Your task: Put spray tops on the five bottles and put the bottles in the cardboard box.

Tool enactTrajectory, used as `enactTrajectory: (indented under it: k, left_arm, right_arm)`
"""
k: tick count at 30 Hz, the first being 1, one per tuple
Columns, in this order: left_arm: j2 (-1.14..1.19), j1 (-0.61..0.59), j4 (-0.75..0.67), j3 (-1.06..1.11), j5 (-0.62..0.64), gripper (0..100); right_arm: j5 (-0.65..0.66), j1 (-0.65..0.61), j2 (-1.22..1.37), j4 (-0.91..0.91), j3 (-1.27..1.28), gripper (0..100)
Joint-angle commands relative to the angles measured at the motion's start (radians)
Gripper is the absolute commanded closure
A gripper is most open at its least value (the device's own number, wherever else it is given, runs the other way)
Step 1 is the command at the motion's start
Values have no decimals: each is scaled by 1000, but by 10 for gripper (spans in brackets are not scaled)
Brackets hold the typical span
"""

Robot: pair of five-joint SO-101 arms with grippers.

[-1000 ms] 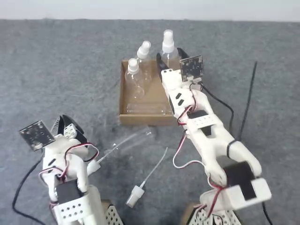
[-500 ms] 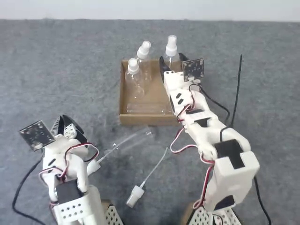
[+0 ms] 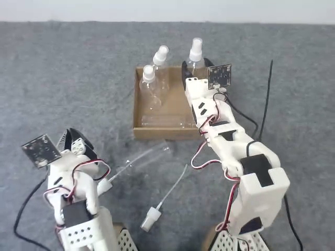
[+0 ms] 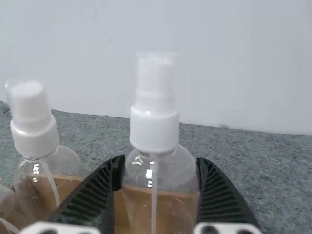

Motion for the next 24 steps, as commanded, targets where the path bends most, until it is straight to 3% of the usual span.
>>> enactTrajectory:
  k: [1,6,24]
  left_arm:
    - [-14,-3,-29,-12,5,988]
    - [-14,-3,-29,-12,5,988]
    - [-14,-3,-29,-12,5,988]
  right_arm:
    - [-11,-2,-35,48,-68,809]
    - [-14,-5,-124,131,-64,807]
    - [-17,-84,-547,700,-63,807]
